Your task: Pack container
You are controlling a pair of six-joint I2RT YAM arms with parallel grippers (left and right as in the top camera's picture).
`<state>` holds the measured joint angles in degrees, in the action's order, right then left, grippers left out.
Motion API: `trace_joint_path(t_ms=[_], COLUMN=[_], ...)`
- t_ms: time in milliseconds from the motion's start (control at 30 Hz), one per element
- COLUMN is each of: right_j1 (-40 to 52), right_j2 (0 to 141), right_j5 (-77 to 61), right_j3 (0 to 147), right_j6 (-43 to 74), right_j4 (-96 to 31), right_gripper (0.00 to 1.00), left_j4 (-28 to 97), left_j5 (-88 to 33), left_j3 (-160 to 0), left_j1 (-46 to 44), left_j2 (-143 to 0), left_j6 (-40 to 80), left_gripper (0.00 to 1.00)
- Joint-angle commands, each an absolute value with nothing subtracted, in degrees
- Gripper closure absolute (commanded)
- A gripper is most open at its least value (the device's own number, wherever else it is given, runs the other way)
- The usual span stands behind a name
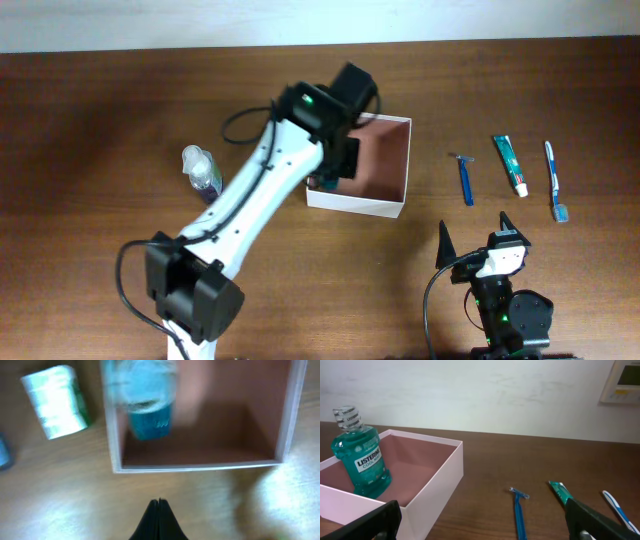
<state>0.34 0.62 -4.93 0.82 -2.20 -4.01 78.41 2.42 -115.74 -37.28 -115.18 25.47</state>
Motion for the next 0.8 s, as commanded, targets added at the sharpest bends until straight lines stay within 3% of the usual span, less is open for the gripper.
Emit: trace_joint_path(t_ms=[0,767], right_j1=[-0.08,-0.08], right_j2=[0.21,0.21], right_j5=[-4.40,-4.40], right_j3=[0.32,0.32], right_j6=[-2.55,-2.55], right_j4=[-4.03,-4.05], right_gripper=[0.01,0.01], left_j4=[73.08,61.08], left_j5=[1.23,6.50], left_j3=[-111.53,-100.42], left_j1=[-39.62,-40.73], left_j2=[-114.59,-115.31], left_j6=[23.73,23.66], left_gripper=[1.00,1.00])
